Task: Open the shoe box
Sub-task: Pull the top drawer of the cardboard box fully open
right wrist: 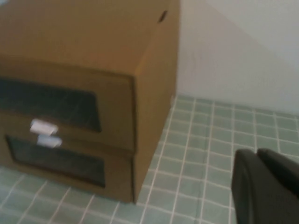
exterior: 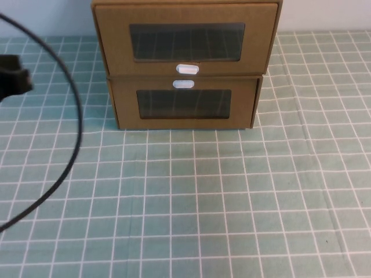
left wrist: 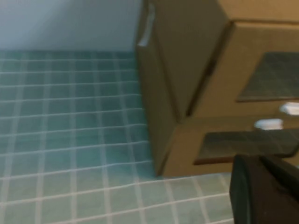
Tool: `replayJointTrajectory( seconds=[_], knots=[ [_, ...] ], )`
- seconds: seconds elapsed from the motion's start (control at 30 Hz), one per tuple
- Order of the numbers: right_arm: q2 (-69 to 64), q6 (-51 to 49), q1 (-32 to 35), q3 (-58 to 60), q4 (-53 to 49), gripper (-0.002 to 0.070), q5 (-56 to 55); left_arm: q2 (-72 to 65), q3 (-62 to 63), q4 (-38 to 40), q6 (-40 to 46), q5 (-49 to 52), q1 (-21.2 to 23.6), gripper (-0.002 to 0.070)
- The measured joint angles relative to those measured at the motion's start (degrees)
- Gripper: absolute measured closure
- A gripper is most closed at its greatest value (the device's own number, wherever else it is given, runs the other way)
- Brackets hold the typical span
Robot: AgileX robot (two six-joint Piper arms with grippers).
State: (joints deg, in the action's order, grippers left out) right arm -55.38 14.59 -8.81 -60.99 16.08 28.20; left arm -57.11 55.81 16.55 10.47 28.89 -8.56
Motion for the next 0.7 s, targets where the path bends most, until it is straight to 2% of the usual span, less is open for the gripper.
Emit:
replayJointTrajectory(
  seconds=[0.17,0.3,0.43,0.53,0.6,0.7],
  knots=[
    [-8.36,13.94,-9.82,0.0,1.76,0.0689,0.5,-8.98,7.22,20.91,21.62,0.2,0.0,0.068],
    [-16.37,23.23,-18.33,0.0,0.26,0.0689,0.58,-18.4,17.04,30.41,31.55,2.53,0.0,0.068],
    [-23.04,25.78,-24.79,-0.95,-8.17,0.0689,0.21,-27.89,30.28,33.79,34.94,9.44,0.0,0.068],
    [-28.51,25.36,-27.8,-3.86,-19.28,0.0689,1.83,-36.15,40.37,34.3,35.04,17.14,0.0,0.068],
    [-32.13,21.1,-29.08,-7.14,-27.66,0.0689,5.15,-41.5,47.08,34.71,34.28,21.58,0.0,0.068],
    [-36.74,13.78,-29.47,-12.66,-34.84,0.0689,10.97,-48.26,55.32,36.55,32.72,26.6,0.0,0.068]
  ],
)
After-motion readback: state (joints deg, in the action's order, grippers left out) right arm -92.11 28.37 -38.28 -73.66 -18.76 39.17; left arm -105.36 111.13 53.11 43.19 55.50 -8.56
